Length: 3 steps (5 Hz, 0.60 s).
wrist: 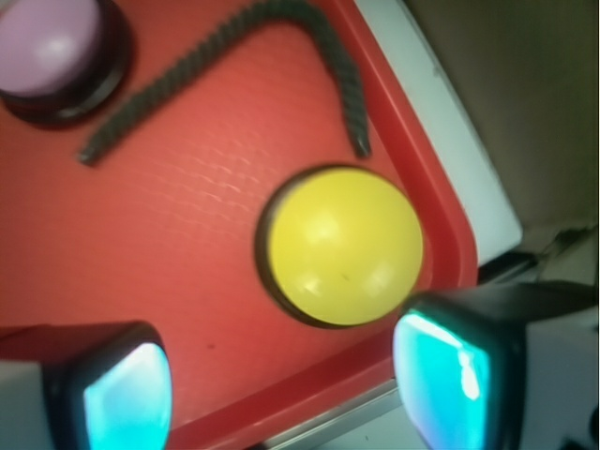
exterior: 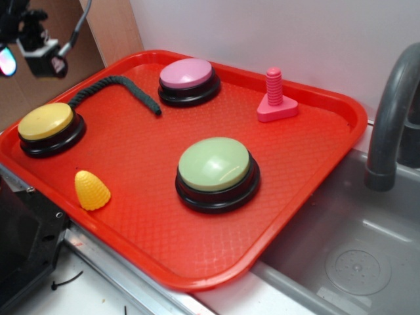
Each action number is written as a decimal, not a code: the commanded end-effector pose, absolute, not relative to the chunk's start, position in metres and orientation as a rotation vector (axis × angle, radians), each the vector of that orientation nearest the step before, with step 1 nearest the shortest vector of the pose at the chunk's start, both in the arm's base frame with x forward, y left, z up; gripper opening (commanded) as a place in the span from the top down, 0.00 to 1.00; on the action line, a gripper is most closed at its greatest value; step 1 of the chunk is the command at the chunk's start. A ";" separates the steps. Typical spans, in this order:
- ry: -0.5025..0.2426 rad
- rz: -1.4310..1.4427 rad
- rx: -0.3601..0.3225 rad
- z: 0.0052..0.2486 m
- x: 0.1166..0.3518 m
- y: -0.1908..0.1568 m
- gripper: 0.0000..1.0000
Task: Push the yellow button.
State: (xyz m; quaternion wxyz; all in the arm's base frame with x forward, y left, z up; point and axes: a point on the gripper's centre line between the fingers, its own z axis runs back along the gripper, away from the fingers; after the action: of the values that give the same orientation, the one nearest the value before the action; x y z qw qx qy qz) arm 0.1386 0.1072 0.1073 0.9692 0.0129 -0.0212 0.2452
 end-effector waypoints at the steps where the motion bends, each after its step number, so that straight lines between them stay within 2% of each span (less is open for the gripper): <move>1: -0.015 0.473 0.070 0.084 0.148 0.133 0.00; 2: 0.048 0.431 0.106 0.068 0.159 0.134 0.00; 3: 0.070 0.423 0.088 0.050 0.160 0.134 0.00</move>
State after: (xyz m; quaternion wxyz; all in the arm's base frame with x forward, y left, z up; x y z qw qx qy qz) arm 0.1669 0.1295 0.0466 0.9754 0.0405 0.0372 0.2132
